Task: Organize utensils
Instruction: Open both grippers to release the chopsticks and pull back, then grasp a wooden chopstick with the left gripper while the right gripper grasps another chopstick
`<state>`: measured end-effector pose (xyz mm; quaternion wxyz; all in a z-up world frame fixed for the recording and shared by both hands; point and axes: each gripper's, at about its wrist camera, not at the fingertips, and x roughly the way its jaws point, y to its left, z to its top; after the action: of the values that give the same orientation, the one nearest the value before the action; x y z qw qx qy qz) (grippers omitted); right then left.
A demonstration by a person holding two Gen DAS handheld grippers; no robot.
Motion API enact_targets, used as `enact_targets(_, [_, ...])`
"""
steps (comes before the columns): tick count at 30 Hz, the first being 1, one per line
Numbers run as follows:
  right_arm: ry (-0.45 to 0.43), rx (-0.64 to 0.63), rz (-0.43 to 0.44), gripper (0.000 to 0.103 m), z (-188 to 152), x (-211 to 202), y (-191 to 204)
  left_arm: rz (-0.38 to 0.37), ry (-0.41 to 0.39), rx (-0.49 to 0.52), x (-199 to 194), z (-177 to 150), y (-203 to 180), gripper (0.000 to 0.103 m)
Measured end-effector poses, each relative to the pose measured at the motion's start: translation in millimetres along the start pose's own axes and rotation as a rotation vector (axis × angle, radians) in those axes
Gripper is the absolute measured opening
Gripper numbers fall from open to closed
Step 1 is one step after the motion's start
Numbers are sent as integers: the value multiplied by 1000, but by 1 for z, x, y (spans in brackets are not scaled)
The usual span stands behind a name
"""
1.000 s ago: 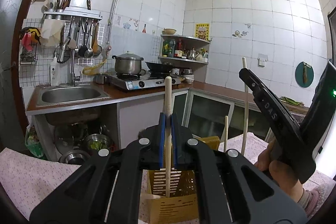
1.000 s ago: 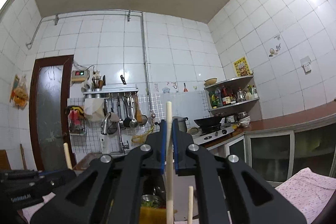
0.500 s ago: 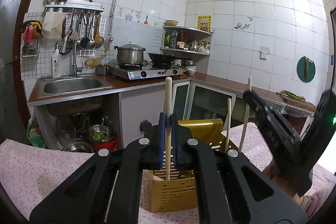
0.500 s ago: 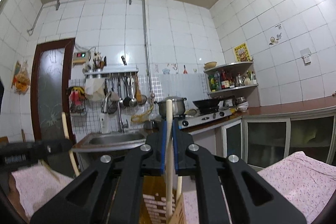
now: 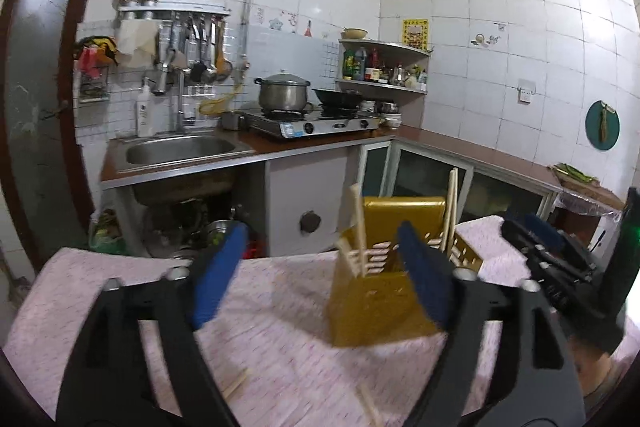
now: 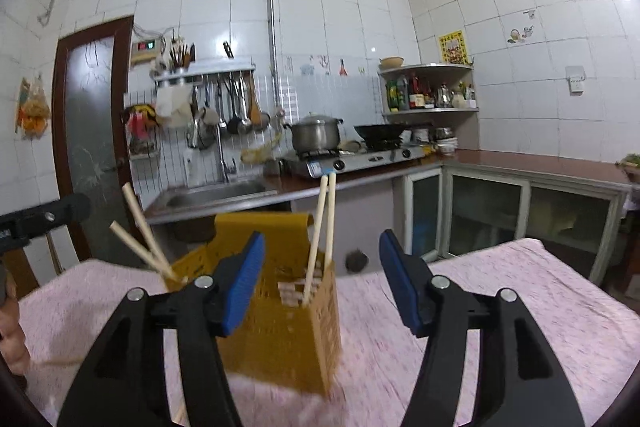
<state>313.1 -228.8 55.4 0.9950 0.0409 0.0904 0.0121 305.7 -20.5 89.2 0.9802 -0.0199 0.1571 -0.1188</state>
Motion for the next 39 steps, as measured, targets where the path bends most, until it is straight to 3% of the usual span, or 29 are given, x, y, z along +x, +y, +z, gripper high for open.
enact_targets(4, [64, -64, -51, 68, -9, -32, 15, 31, 48, -10, -29, -17, 20, 98])
enact_targets(12, [260, -54, -73, 72, -44, -66, 32, 95, 184, -43, -60, -58, 65, 98])
enact_targets(19, [371, 30, -105, 72, -79, -76, 36, 117, 285, 11, -49, -86, 80, 98])
enact_targets(26, [453, 22, -144, 71, -98, -78, 48, 94, 309, 26, -32, -100, 84, 98])
enact_targets(28, [500, 36, -145, 61, -104, -72, 49, 96, 346, 55, -18, -102, 83, 98])
enact_targets(33, [575, 25, -159, 48, -121, -65, 54, 84, 405, 82, 12, -105, 82, 96])
enact_targets(36, [604, 27, -168, 44, -124, -61, 56, 76, 430, 131, 30, -107, 76, 87])
enact_targets(39, [638, 37, -166, 31, -129, -54, 56, 56, 468, 154, 46, -114, 76, 69])
